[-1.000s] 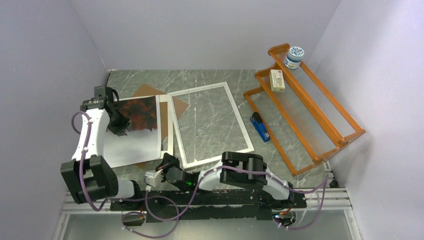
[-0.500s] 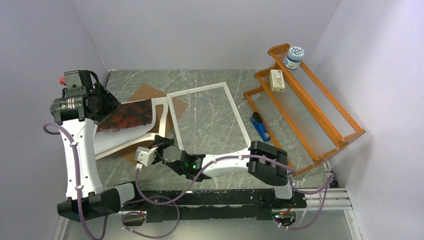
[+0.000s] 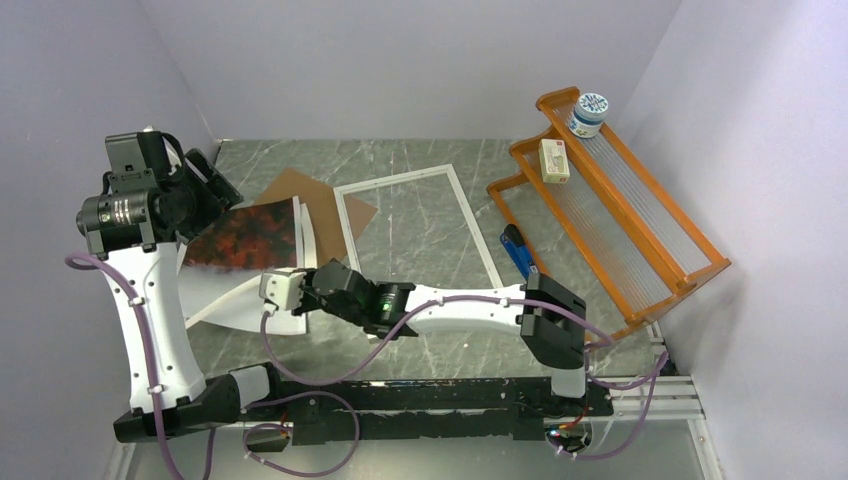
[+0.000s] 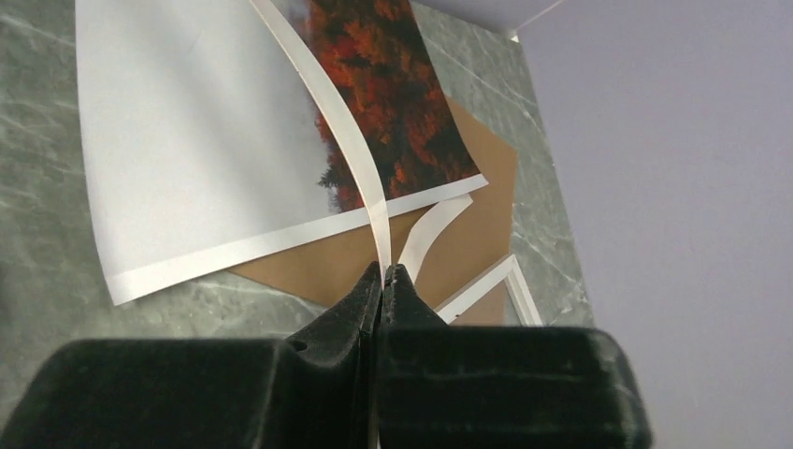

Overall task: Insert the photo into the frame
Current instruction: Pick up the photo frame item at the center of the board.

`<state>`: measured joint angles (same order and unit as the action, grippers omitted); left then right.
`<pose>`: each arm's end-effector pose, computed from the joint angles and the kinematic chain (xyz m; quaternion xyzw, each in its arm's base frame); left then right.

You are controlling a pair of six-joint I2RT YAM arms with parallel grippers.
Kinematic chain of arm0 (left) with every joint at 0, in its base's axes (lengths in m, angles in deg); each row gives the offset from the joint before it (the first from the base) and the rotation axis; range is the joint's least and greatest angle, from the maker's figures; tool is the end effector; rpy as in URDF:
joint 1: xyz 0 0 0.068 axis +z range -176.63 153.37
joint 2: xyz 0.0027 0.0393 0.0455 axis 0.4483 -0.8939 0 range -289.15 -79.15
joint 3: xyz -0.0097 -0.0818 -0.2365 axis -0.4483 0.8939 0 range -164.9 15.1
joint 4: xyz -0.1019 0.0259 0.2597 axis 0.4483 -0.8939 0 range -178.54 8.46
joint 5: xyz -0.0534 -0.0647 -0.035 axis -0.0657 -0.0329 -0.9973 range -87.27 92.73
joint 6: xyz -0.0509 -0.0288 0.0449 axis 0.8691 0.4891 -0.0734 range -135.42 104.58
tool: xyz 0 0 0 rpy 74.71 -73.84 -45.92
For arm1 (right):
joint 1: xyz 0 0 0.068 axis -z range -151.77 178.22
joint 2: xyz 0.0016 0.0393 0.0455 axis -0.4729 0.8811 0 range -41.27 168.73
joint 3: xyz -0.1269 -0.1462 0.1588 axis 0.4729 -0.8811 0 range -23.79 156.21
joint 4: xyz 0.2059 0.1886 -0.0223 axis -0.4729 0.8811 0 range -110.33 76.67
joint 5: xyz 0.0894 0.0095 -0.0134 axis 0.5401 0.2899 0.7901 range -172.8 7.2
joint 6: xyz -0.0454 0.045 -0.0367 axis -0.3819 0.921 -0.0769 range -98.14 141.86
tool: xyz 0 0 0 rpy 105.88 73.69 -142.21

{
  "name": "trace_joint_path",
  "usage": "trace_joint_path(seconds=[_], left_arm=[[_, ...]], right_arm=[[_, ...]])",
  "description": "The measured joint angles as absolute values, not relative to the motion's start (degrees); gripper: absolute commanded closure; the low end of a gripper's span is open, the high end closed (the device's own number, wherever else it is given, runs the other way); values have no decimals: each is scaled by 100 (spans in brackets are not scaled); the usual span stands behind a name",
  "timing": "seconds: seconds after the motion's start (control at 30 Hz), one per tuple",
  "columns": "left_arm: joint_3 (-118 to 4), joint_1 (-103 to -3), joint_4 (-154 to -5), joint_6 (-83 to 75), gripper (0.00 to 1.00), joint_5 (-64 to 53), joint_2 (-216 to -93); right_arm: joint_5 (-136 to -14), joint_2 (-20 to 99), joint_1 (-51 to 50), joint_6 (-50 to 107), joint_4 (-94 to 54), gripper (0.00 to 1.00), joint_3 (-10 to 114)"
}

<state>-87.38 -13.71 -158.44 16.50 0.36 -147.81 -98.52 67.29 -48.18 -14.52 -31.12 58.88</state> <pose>0.2131 0.0464 0.4426 -0.3422 0.8510 -0.0843 0.3894 0.1314 0.4721 0.2454 -0.6089 0.5045 0.1041 0.6032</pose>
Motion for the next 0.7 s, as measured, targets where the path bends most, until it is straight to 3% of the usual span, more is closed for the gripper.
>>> trace_joint_path(seconds=[0.37, 0.7], left_arm=[[-9485, -1371, -16117, 1543, 23, -157, -14875], [-10386, -1371, -16382, 1548, 23, 51, -14871]], right_arm=[[-9734, 6453, -4498, -1240, -2452, 100, 6310], [-10069, 6479, -4243, -440, -2082, 100, 7720]])
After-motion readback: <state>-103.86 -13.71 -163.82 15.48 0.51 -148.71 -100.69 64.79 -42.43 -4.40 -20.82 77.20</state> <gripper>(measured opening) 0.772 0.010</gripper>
